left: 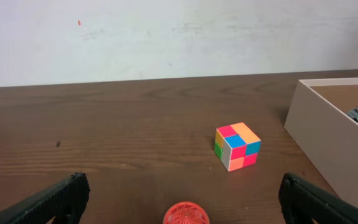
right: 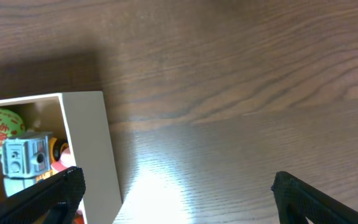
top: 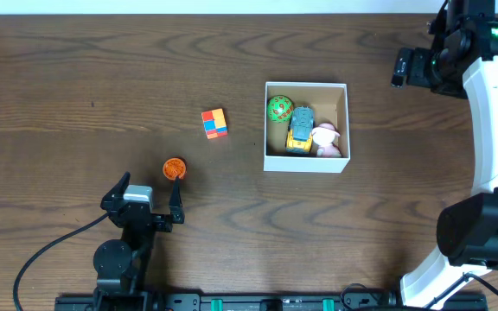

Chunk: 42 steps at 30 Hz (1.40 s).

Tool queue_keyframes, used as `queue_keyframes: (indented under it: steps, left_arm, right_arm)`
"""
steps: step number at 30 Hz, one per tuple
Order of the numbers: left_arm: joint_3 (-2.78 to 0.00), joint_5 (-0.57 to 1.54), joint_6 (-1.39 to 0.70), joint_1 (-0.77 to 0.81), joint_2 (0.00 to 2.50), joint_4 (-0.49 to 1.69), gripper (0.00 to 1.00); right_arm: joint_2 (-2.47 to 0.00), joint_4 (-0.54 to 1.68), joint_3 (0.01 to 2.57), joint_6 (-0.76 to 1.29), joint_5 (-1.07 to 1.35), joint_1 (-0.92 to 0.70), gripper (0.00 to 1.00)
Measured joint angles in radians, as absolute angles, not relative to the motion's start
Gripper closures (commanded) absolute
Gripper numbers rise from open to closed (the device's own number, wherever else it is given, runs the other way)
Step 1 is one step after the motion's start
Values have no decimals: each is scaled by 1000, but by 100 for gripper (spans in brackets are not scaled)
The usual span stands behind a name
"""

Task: Pack container
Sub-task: 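Withdraw right gripper up and right away from box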

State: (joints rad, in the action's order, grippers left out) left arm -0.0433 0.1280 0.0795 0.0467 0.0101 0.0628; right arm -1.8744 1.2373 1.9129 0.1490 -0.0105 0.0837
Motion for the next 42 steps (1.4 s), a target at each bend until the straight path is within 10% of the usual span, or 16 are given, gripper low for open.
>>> queue_keyframes:
  steps: [42]
  left_arm:
    - [-43,128,80,47,10,63,2]
  right_arm:
    - [-1874,937,1547,113,-68,84,1]
